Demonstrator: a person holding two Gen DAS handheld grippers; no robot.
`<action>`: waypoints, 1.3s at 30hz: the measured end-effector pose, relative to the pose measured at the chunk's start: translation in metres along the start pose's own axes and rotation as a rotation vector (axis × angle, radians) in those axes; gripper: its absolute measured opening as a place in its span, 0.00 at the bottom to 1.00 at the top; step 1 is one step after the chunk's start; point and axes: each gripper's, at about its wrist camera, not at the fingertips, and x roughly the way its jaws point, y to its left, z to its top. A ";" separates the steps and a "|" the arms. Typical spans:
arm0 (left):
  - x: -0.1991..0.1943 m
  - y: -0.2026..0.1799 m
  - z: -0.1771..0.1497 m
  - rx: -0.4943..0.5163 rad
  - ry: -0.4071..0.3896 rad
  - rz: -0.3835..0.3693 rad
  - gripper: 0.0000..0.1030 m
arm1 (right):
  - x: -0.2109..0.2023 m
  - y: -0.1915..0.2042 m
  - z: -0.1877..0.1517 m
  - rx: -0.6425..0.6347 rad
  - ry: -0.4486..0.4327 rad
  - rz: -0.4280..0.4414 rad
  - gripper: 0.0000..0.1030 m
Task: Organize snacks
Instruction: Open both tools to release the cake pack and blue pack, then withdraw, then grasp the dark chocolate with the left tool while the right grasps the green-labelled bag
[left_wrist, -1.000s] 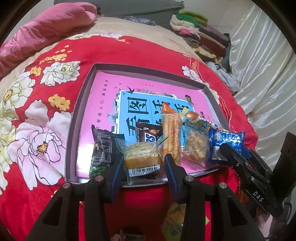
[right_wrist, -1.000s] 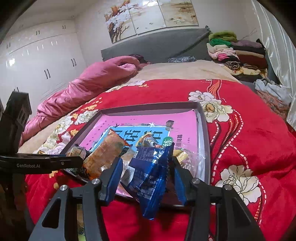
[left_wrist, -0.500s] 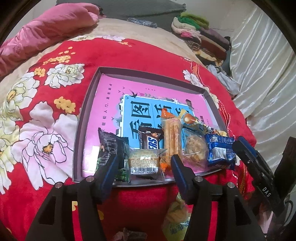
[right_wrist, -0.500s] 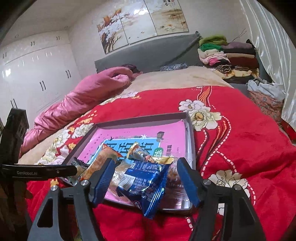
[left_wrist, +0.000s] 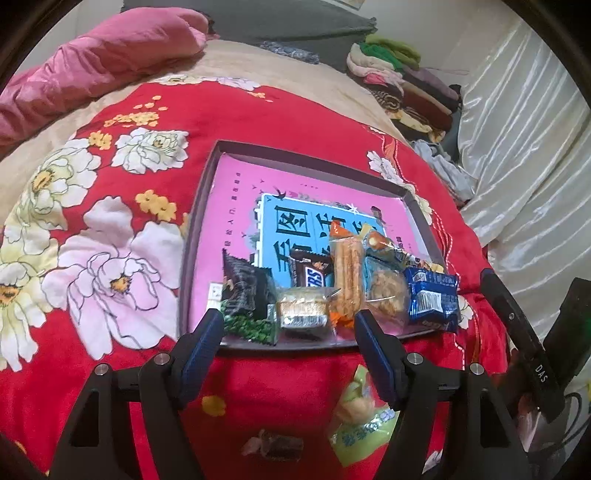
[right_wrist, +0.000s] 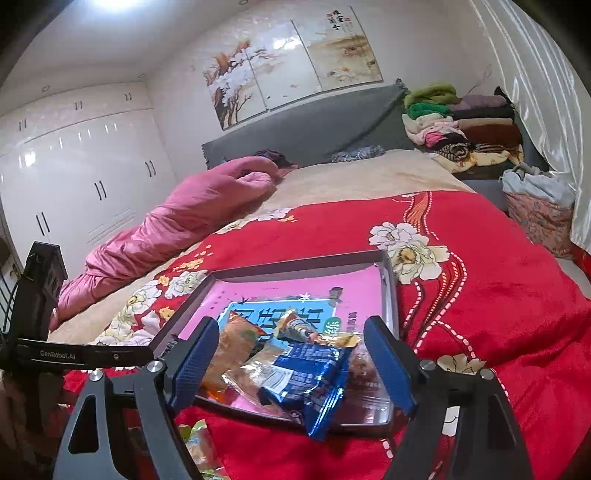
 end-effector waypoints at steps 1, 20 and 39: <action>-0.002 0.001 -0.001 0.002 -0.001 -0.002 0.73 | -0.001 0.002 0.000 -0.007 -0.001 0.000 0.78; -0.012 0.007 -0.036 0.070 0.060 0.035 0.77 | -0.010 0.071 -0.033 -0.215 0.132 0.071 0.80; -0.001 0.012 -0.076 0.115 0.181 0.028 0.76 | 0.036 0.104 -0.088 -0.384 0.419 0.075 0.71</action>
